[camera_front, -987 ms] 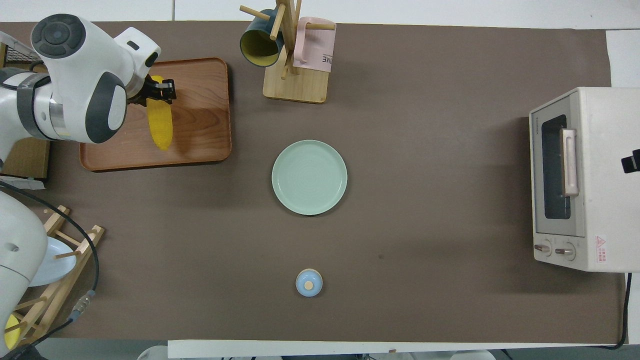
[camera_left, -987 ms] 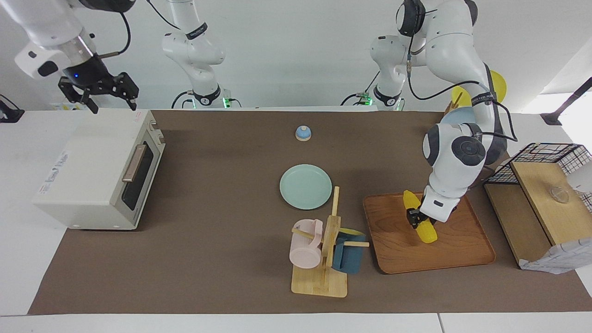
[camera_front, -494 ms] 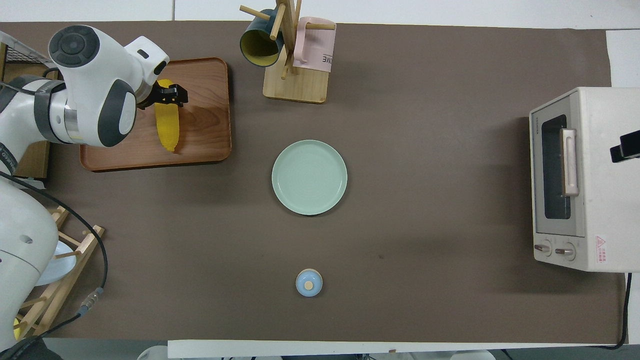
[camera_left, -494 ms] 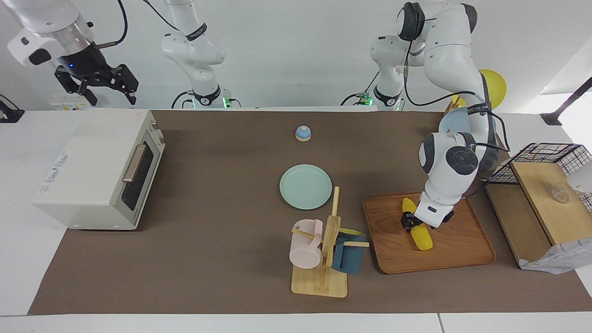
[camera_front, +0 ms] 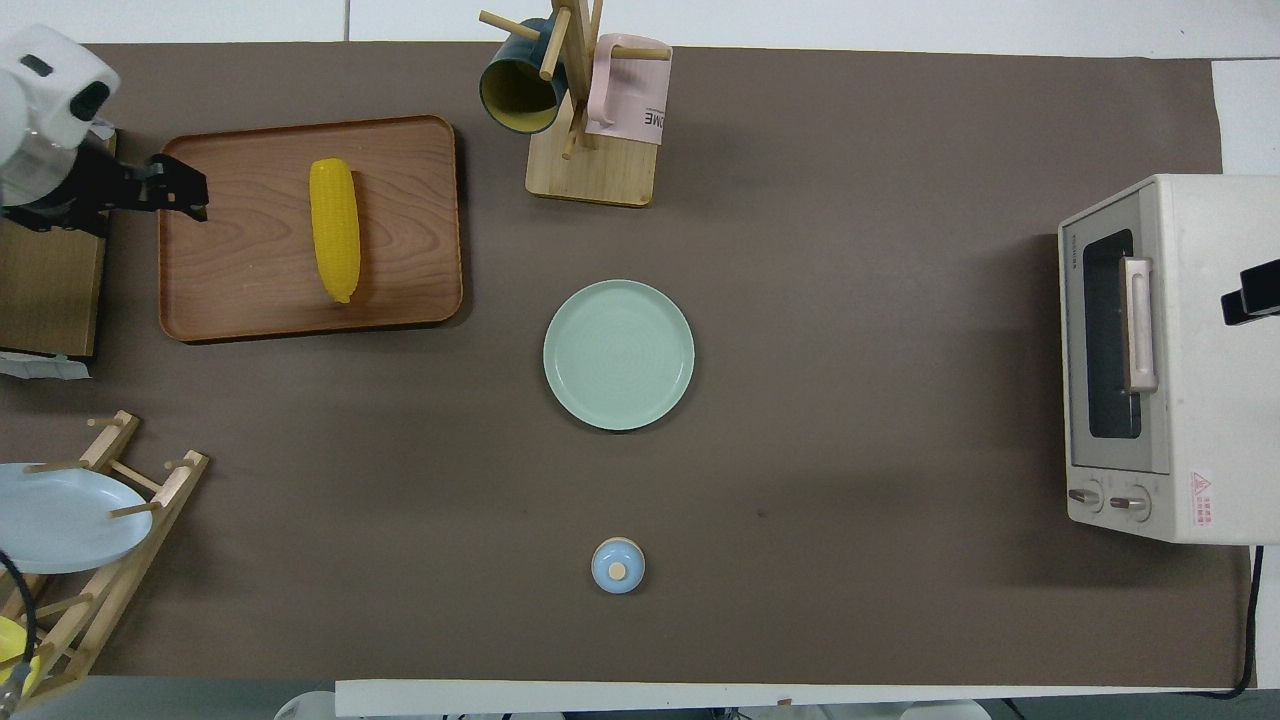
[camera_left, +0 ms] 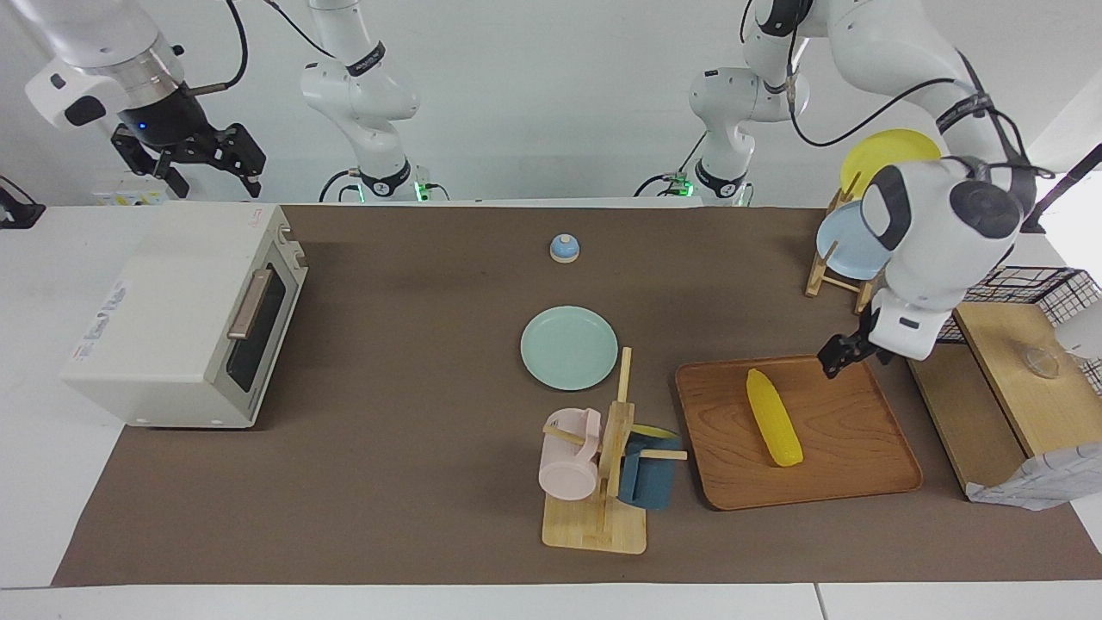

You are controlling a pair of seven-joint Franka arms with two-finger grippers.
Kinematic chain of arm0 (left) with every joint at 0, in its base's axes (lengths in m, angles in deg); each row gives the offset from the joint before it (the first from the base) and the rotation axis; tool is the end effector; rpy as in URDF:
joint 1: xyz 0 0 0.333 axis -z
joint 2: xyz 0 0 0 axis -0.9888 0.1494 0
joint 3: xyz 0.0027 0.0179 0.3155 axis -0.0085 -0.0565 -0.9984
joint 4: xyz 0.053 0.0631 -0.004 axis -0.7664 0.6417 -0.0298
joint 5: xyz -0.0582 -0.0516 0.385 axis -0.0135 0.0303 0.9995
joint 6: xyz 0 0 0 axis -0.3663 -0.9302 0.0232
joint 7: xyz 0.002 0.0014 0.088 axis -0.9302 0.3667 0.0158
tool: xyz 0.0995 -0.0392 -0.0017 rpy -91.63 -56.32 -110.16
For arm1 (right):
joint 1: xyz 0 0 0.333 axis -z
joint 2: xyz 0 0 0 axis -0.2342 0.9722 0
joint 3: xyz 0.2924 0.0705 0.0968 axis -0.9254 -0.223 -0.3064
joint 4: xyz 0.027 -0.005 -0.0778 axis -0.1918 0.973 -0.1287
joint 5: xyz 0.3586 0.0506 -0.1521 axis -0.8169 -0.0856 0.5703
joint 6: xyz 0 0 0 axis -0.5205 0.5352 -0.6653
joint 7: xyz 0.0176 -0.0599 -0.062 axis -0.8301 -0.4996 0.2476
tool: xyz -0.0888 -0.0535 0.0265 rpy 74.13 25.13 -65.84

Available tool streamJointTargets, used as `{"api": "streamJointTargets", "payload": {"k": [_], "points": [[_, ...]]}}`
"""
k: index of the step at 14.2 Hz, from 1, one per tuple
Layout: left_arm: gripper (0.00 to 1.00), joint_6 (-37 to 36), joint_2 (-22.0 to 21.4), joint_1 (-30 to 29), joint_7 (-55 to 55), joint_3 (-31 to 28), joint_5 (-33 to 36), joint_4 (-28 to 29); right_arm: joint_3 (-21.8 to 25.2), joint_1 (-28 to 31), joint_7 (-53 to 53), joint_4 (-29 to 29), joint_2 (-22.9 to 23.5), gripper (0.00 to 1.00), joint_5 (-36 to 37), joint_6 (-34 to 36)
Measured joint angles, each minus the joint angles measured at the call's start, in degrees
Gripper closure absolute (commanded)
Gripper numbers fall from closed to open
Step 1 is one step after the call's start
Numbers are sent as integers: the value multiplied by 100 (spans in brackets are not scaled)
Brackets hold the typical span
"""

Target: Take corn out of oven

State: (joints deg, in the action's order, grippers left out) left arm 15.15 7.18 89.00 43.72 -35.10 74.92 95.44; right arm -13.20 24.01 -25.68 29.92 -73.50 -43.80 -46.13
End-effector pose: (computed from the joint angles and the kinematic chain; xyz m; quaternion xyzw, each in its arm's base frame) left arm 0.6159 -0.0395 0.5084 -0.9988 -0.0348 0.0051 0.0354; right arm 0.5192 -0.0477 0.6736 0.9989 -0.0021 -0.0455 0.0081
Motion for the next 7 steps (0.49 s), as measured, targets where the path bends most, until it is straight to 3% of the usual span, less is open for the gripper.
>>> {"api": "streamJointTargets", "payload": {"k": [4, 7], "points": [[0, -1259, -1022, -54, -619, 0, 0, -110, 285, -340, 0, -12, -5, 0, 84, 10], [0, -1678, -1329, -54, -924, 0, 0, -243, 594, -728, 0, -15, -19, 0, 126, 24]]}}
